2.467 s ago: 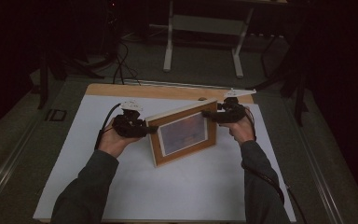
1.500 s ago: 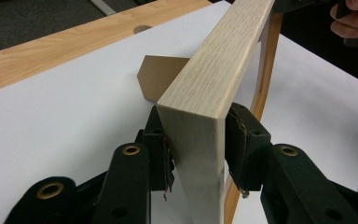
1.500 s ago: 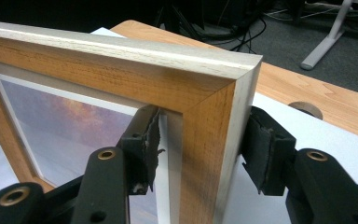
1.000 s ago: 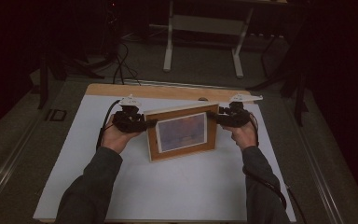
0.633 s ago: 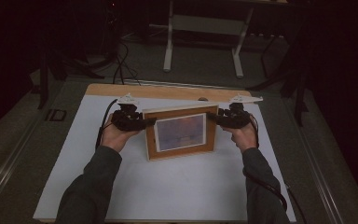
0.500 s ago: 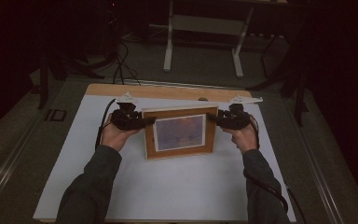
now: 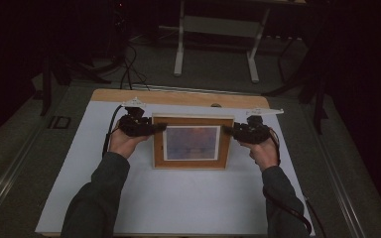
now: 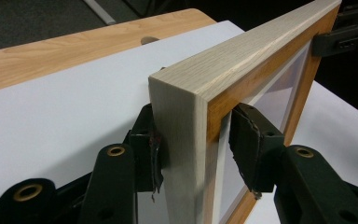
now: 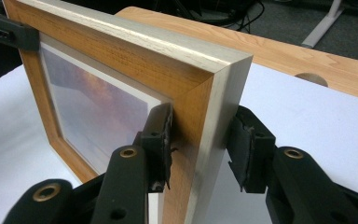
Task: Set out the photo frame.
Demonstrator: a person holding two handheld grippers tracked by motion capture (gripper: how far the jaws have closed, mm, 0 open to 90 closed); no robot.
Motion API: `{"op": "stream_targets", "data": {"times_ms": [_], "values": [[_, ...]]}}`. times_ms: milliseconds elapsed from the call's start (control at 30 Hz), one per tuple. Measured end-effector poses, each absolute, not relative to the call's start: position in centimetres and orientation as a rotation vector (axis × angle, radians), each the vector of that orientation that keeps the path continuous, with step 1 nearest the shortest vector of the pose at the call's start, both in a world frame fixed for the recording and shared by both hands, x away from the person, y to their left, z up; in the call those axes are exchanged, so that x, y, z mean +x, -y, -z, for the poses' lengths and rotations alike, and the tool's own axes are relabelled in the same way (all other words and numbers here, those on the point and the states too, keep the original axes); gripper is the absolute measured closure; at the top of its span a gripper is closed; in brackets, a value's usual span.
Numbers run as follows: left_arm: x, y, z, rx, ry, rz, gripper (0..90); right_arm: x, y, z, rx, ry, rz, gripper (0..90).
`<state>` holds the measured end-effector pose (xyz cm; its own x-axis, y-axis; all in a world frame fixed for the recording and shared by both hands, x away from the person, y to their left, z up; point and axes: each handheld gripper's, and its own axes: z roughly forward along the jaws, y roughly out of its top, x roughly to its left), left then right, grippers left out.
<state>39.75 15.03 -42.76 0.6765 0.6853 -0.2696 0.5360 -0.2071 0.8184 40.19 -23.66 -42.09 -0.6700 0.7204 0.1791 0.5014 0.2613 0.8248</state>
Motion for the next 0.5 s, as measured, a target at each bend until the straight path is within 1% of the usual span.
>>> {"op": "stream_targets", "data": {"times_ms": [167, 200, 267, 300, 333, 400, 500], "values": [[39.8, -15.1, 42.7, 1.872, -0.983, -0.168, 56.4, 40.2, 23.6, 42.0, 1.142, -2.306, -1.351, 60.9], [39.7, -15.1, 42.7, 1.871, -0.993, -0.175, 52.2, 40.1, 23.4, 41.9, 1.132, -2.316, -1.331, 57.4], [39.7, -15.3, 42.8, 1.863, -1.001, -0.166, 47.2, 40.0, 23.4, 41.8, 1.119, -2.330, -1.329, 51.7], [39.7, -15.5, 42.7, 1.860, -1.008, -0.171, 46.0, 39.9, 23.4, 41.8, 1.112, -2.333, -1.325, 49.5], [39.7, -15.5, 42.7, 1.860, -1.008, -0.171, 44.2, 39.9, 23.4, 41.8, 1.112, -2.333, -1.325, 49.5], [39.4, -15.9, 42.7, 1.849, -1.013, -0.175, 42.5, 39.8, 23.5, 41.7, 1.116, -2.325, -1.328, 44.2], [39.2, -16.4, 42.5, 1.833, -1.021, -0.187, 41.0, 39.7, 23.7, 41.6, 1.126, -2.323, -1.319, 42.4]]}}
